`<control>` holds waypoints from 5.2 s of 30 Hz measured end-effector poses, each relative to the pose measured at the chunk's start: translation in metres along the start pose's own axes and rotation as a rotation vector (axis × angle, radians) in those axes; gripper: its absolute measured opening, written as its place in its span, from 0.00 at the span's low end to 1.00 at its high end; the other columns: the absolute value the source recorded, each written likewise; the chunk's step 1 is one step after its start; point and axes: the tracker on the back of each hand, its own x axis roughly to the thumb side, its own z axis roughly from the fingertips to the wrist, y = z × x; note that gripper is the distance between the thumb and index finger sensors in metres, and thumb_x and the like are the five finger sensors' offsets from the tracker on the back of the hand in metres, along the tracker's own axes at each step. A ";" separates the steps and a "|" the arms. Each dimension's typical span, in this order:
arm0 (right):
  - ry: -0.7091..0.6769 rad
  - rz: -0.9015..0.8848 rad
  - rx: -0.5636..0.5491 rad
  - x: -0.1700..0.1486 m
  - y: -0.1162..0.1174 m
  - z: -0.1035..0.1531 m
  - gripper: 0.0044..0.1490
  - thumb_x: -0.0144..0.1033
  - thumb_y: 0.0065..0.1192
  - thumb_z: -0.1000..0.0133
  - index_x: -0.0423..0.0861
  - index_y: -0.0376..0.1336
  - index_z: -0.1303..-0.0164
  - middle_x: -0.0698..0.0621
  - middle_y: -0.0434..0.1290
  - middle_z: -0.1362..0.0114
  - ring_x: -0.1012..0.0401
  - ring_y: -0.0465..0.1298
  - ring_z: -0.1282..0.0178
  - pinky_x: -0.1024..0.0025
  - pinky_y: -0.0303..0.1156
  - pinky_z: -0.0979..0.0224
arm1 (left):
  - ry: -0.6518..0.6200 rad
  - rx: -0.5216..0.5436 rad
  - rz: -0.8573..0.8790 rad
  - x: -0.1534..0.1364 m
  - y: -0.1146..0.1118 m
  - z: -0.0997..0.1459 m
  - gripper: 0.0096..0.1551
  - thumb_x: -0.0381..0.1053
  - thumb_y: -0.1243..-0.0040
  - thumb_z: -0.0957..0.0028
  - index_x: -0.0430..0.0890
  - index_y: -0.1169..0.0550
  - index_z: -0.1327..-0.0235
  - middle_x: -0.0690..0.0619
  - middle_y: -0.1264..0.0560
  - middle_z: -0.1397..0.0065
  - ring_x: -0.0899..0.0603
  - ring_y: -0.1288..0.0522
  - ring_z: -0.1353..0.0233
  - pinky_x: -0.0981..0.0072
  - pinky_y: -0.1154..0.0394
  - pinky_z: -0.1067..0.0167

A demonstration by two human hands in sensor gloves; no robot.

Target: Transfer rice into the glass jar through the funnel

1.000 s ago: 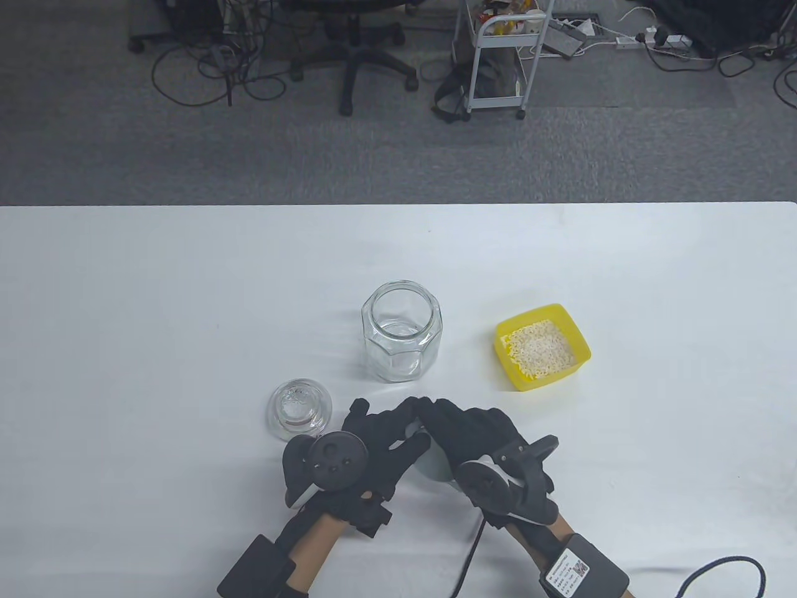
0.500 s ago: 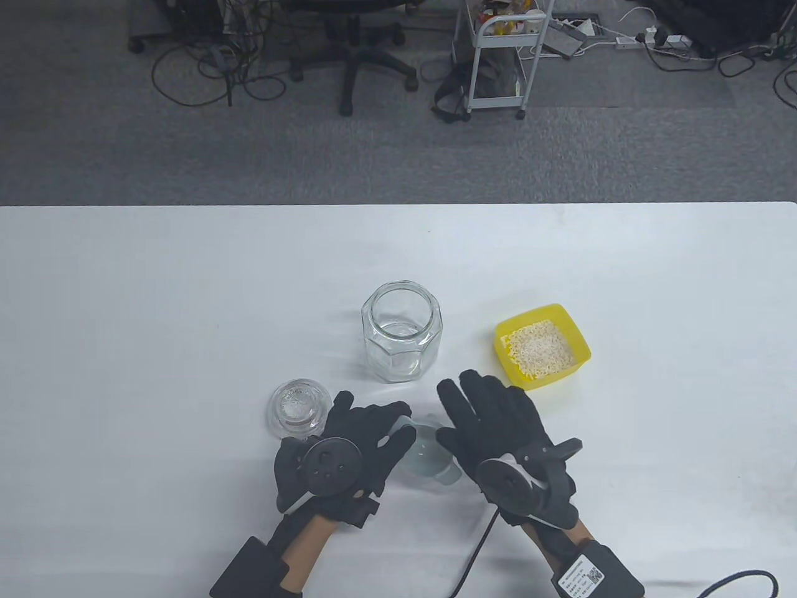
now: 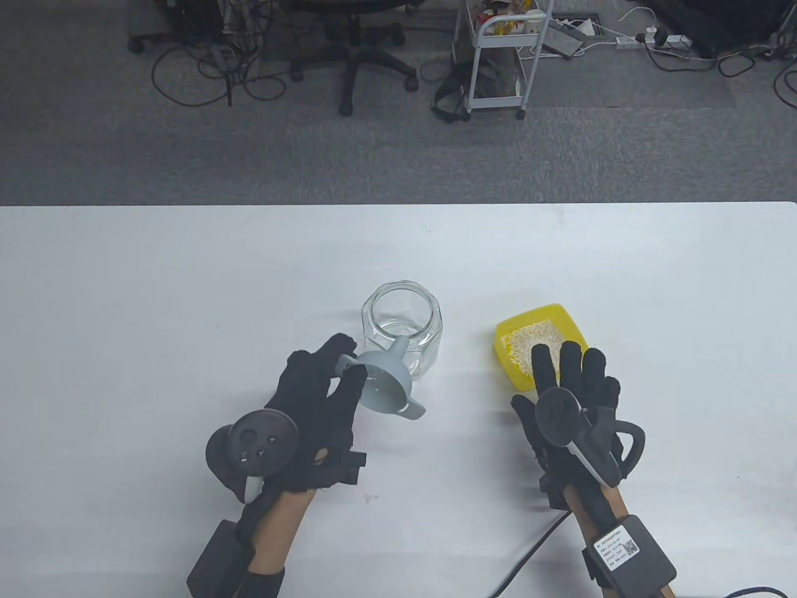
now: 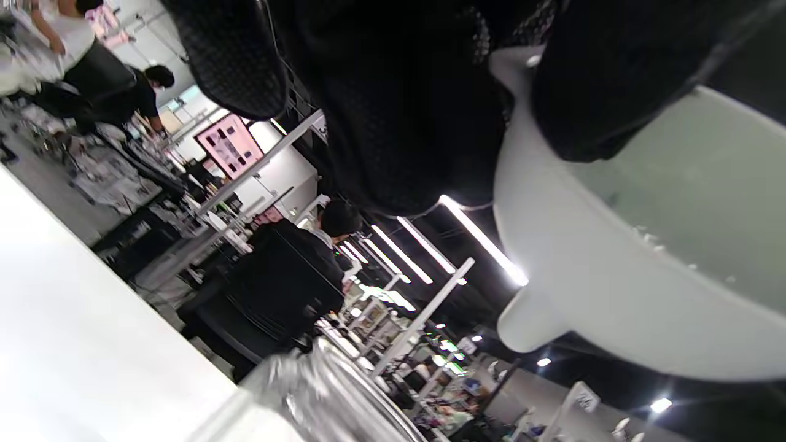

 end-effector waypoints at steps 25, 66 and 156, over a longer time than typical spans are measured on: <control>-0.076 0.095 0.147 0.011 0.014 -0.005 0.57 0.76 0.54 0.58 0.69 0.36 0.24 0.50 0.36 0.11 0.44 0.35 0.13 0.32 0.41 0.20 | 0.230 -0.321 -0.563 0.002 -0.092 -0.098 0.31 0.70 0.36 0.40 0.62 0.24 0.25 0.57 0.17 0.27 0.39 0.21 0.23 0.25 0.39 0.23; -0.049 0.014 0.145 0.007 0.018 -0.002 0.58 0.76 0.53 0.58 0.67 0.33 0.25 0.49 0.35 0.12 0.43 0.34 0.14 0.30 0.40 0.21 | -0.159 -0.513 -0.657 -0.049 -0.084 0.046 0.55 0.82 0.47 0.48 0.62 0.51 0.13 0.46 0.56 0.05 0.30 0.54 0.09 0.20 0.54 0.25; 0.253 -1.361 0.190 0.026 -0.039 -0.082 0.57 0.60 0.69 0.52 0.48 0.43 0.24 0.39 0.61 0.27 0.46 0.83 0.41 0.55 0.82 0.39 | -0.110 -0.507 -0.617 -0.064 -0.091 0.043 0.51 0.79 0.47 0.45 0.62 0.49 0.13 0.46 0.59 0.06 0.31 0.54 0.09 0.22 0.54 0.24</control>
